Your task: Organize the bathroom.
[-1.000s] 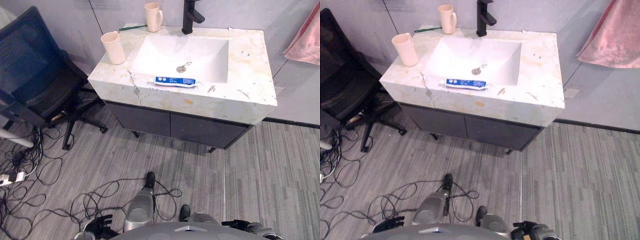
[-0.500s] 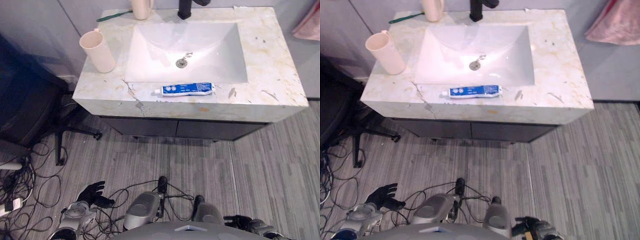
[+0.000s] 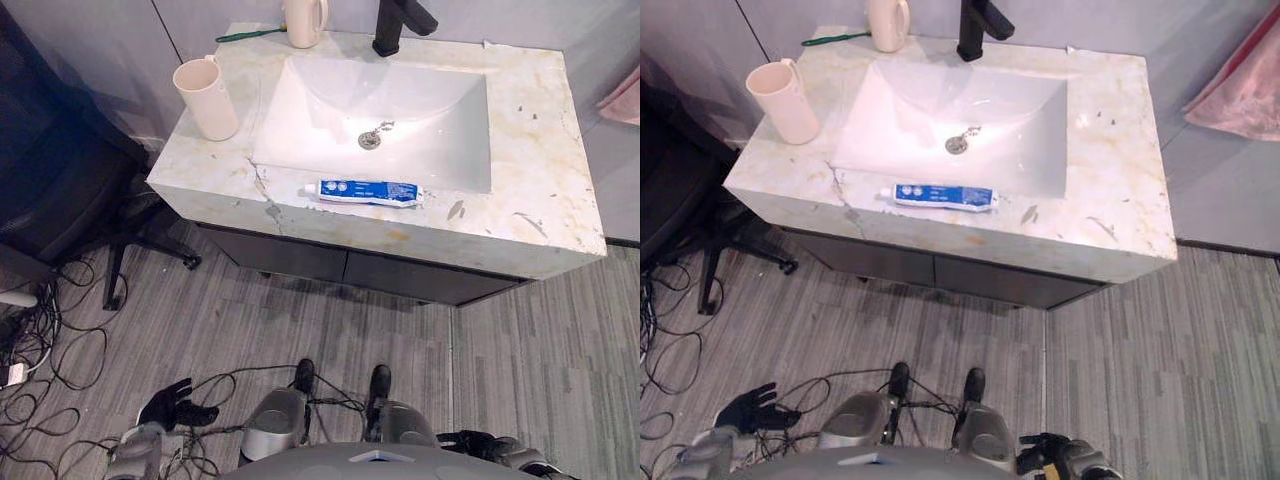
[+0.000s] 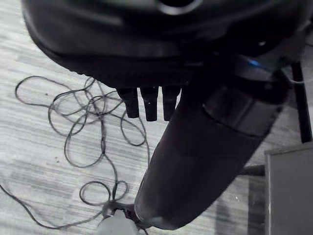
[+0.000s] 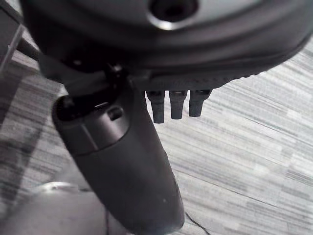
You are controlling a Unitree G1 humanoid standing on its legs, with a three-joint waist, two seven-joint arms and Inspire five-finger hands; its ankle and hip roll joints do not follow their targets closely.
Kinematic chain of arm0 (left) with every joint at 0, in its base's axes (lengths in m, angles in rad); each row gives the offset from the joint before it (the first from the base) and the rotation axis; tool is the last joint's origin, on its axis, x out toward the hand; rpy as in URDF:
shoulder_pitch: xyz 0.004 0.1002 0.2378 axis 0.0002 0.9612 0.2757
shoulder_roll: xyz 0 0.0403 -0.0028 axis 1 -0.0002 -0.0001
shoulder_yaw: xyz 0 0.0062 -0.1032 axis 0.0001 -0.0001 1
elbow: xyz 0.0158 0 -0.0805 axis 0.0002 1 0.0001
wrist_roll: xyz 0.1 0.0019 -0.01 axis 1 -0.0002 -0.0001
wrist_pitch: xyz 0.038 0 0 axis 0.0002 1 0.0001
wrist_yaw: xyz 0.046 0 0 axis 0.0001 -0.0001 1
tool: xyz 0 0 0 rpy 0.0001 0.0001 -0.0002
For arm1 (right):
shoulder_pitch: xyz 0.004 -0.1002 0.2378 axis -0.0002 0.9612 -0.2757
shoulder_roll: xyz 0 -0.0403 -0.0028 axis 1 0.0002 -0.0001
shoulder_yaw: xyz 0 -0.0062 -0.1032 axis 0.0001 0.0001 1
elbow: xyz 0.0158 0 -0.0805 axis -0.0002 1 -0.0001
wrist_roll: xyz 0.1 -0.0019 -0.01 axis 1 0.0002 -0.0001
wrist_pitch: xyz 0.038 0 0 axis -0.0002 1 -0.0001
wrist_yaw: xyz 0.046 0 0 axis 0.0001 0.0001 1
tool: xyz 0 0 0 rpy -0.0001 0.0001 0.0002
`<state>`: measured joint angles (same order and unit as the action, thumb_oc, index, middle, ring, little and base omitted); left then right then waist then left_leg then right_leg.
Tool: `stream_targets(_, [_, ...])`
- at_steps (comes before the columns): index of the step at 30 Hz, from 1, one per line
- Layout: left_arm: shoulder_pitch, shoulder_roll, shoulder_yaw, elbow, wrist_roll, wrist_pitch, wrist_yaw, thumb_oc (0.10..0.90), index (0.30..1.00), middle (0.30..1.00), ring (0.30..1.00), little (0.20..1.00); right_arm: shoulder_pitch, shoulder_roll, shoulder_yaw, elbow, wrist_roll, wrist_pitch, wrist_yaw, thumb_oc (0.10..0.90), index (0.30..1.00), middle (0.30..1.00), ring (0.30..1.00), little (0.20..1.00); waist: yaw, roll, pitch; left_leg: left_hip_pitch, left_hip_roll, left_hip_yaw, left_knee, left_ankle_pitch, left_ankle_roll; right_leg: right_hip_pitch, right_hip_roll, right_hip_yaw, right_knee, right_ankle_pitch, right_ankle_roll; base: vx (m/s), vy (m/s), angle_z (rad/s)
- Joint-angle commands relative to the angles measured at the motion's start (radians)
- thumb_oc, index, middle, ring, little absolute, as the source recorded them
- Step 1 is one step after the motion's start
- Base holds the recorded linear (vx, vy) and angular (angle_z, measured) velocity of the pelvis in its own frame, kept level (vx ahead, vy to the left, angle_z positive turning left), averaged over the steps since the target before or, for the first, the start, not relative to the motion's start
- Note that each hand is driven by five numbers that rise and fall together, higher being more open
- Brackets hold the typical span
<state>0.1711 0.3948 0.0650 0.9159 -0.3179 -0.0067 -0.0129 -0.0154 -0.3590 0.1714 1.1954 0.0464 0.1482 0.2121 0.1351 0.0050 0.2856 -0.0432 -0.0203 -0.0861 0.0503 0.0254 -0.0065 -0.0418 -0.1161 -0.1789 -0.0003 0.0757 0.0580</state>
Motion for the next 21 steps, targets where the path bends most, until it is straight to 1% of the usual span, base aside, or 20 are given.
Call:
stream_targets(1, [0.012,0.074,0.11,-0.07,-0.092,-0.16,0.092,0.8,0.9,0.9,0.9,0.9,0.011,-0.04,-0.005,-0.01,0.013,-0.005,-0.003,0.8,0.9,0.9,0.9,0.9,0.007,0.029,-0.037,-0.028,0.026,-0.017,0.023,-0.035,-0.056,-0.006,-0.054,-0.007,0.095,-0.094,0.074,0.03,0.04,0.22])
stream_targets(2, [0.017,0.092,0.138,-0.113,-0.078,-0.181,0.117,0.8,0.9,0.9,0.9,0.9,0.014,-0.034,-0.006,-0.005,0.018,-0.006,-0.009,0.8,0.9,0.9,0.9,0.9,0.011,0.029,-0.043,-0.024,0.029,-0.017,0.014,-0.034,-0.057,-0.003,-0.053,-0.01,0.091,-0.096,0.075,0.02,0.022,0.14])
stream_targets(3, [0.019,0.104,0.147,-0.136,-0.066,-0.192,0.133,0.8,0.9,0.9,0.9,0.9,0.016,-0.032,-0.007,-0.005,0.019,-0.005,-0.012,0.8,0.9,0.9,0.9,0.9,0.012,0.029,-0.045,-0.023,0.031,-0.018,0.012,-0.033,-0.058,-0.002,-0.053,-0.011,0.091,-0.098,0.074,0.02,0.011,0.07])
stream_targets(4, [0.022,0.131,0.177,-0.207,-0.029,-0.228,0.172,0.8,0.9,0.9,0.9,0.9,0.02,-0.023,-0.009,0.001,0.021,0.002,-0.024,0.8,0.9,0.9,0.9,0.9,0.018,0.027,-0.052,-0.019,0.035,-0.018,0.003,-0.031,-0.06,0.002,-0.052,-0.014,0.086,-0.099,0.074,0.02,0.0,0.06])
stream_targets(5, [0.024,0.149,0.194,-0.256,-0.008,-0.241,0.206,0.8,0.9,0.9,0.9,0.9,0.022,-0.019,-0.008,0.006,0.021,0.001,-0.031,0.8,0.9,0.9,0.9,0.9,0.021,0.026,-0.055,-0.016,0.037,-0.018,0.0,-0.031,-0.062,0.005,-0.051,-0.016,0.082,-0.099,0.074,0.01,-0.002,0.08])
stream_targets(6, [0.024,0.149,0.194,-0.256,-0.008,-0.241,0.206,0.8,0.9,0.9,0.9,0.9,0.022,-0.019,-0.008,0.006,0.021,0.001,-0.031,0.8,0.9,0.9,0.9,0.9,0.021,0.026,-0.055,-0.016,0.037,-0.018,0.0,-0.031,-0.062,0.005,-0.051,-0.016,0.082,-0.099,0.074,0.0,-0.02,0.12])
stream_targets(7, [0.025,0.195,0.243,-0.386,0.007,-0.267,0.248,0.8,0.9,0.9,0.9,0.9,0.028,-0.008,-0.003,0.013,0.028,0.003,-0.036,0.8,0.9,0.9,0.9,0.9,0.03,0.021,-0.061,-0.012,0.041,-0.018,-0.008,-0.029,-0.065,0.012,-0.049,-0.022,0.071,-0.098,0.075,-0.02,-0.054,0.12])
stream_targets(8, [0.029,0.265,0.304,-0.564,0.043,-0.253,0.328,0.8,0.9,0.9,0.9,0.9,0.029,0.002,0.006,0.025,0.008,-0.002,-0.028,0.8,0.9,0.9,0.9,0.9,0.042,0.017,-0.066,-0.008,0.047,-0.013,-0.011,-0.033,-0.067,0.02,-0.049,-0.031,0.063,-0.099,0.074,-0.02,-0.054,0.12])
stream_targets(9, [0.029,0.265,0.304,-0.564,0.043,-0.253,0.328,0.8,0.9,0.9,0.9,0.9,0.029,0.002,0.006,0.025,0.008,-0.002,-0.028,0.8,0.9,0.9,0.9,0.9,0.042,0.017,-0.066,-0.008,0.047,-0.013,-0.011,-0.033,-0.067,0.02,-0.049,-0.031,0.063,-0.099,0.074,-0.03,-0.062,0.09])
stream_targets(10, [0.025,0.297,0.341,-0.648,0.056,-0.246,0.356,0.8,0.9,0.9,0.9,0.9,0.03,0.006,0.012,0.038,0.012,-0.015,-0.034,0.8,0.9,0.9,0.9,0.9,0.05,0.015,-0.069,-0.008,0.049,-0.012,-0.009,-0.035,-0.069,0.024,-0.049,-0.037,0.06,-0.1,0.074,-0.01,-0.025,0.04])
stream_targets(11, [0.025,0.297,0.341,-0.648,0.056,-0.246,0.356,0.8,0.9,0.9,0.9,0.9,0.03,0.006,0.012,0.038,0.012,-0.015,-0.034,0.8,0.9,0.9,0.9,0.9,0.05,0.015,-0.069,-0.008,0.049,-0.012,-0.009,-0.035,-0.069,0.024,-0.049,-0.037,0.06,-0.1,0.074,-0.03,-0.069,0.09])
stream_targets(12, [0.018,0.351,0.396,-0.768,0.088,-0.241,0.401,0.8,0.9,0.9,0.9,0.9,0.024,0.01,0.019,0.043,0.018,-0.022,-0.036,0.8,0.9,0.9,0.9,0.9,0.062,0.015,-0.072,-0.007,0.053,-0.013,-0.001,-0.036,-0.071,0.032,-0.048,-0.045,0.062,-0.103,0.072,-0.02,-0.043,0.05])
stream_targets(13, [0.018,0.351,0.396,-0.768,0.088,-0.241,0.401,0.8,0.9,0.9,0.9,0.9,0.024,0.01,0.019,0.043,0.018,-0.022,-0.036,0.8,0.9,0.9,0.9,0.9,0.062,0.015,-0.072,-0.007,0.053,-0.013,-0.001,-0.036,-0.071,0.032,-0.048,-0.045,0.062,-0.103,0.072,-0.04,-0.11,0.17])
stream_targets(14, [0.003,0.407,0.451,-0.874,0.131,-0.272,0.429,0.8,0.9,0.9,0.9,0.9,0.015,0.011,0.029,0.043,0.024,-0.02,-0.043,0.8,0.9,0.9,0.9,0.9,0.072,0.012,-0.072,-0.008,0.059,-0.016,0.015,-0.04,-0.074,0.039,-0.048,-0.055,0.072,-0.11,0.068,-0.06,-0.117,0.14])
stream_targets(15, [-0.013,0.462,0.481,-0.933,0.148,-0.279,0.429,0.8,0.9,0.9,0.9,0.9,0.004,0.005,0.038,0.041,0.031,-0.016,-0.043,0.8,0.9,0.9,0.9,0.9,0.079,0.011,-0.068,-0.013,0.06,-0.023,0.035,-0.043,-0.078,0.041,-0.049,-0.061,0.083,-0.114,0.066,-0.09,-0.152,0.16])
stream_targets(16, [-0.027,0.501,0.498,-0.973,0.17,-0.295,0.426,0.8,0.9,0.9,0.9,0.9,-0.005,0.002,0.047,0.039,0.034,-0.011,-0.043,0.8,0.9,0.9,0.9,0.9,0.086,0.011,-0.066,-0.017,0.062,-0.028,0.047,-0.045,-0.08,0.042,-0.049,-0.065,0.091,-0.117,0.066,-0.08,-0.114,0.11])
stream_targets(18, [-0.056,0.577,0.534,-1.031,0.189,-0.308,0.397,0.8,0.9,0.9,0.9,0.9,-0.023,-0.007,0.061,0.035,0.043,0.01,-0.04,0.8,0.9,0.9,0.9,0.9,0.094,0.011,-0.062,-0.02,0.066,-0.035,0.061,-0.045,-0.084,0.045,-0.049,-0.069,0.104,-0.123,0.064,-0.07,-0.087,0.17])
stream_targets(19, [-0.065,0.614,0.555,-1.051,0.182,-0.322,0.37,0.8,0.9,0.9,0.9,0.9,-0.029,-0.011,0.064,0.034,0.042,0.014,-0.034,0.8,0.9,0.9,0.9,0.9,0.098,0.011,-0.061,-0.021,0.068,-0.038,0.065,-0.045,-0.085,0.047,-0.048,-0.069,0.108,-0.125,0.063,-0.04,-0.059,0.16])
stream_targets(20, [-0.066,0.625,0.563,-1.057,0.176,-0.325,0.36,0.8,0.9,0.9,0.9,0.9,-0.03,-0.011,0.064,0.034,0.039,0.015,-0.03,0.8,0.9,0.9,0.9,0.9,0.099,0.011,-0.061,-0.02,0.069,-0.038,0.067,-0.045,-0.085,0.048,-0.048,-0.068,0.109,-0.126,0.063,-0.01,-0.056,0.12])
stream_targets(21, [-0.089,0.681,0.585,-1.085,0.148,-0.321,0.314,0.8,0.9,0.9,0.9,0.9,-0.035,-0.015,0.071,0.038,0.037,0.026,-0.018,0.8,0.9,0.9,0.9,0.9,0.102,0.011,-0.066,-0.018,0.07,-0.041,0.07,-0.045,-0.086,0.052,-0.047,-0.069,0.114,-0.13,0.064,0.03,-0.065,0.1])
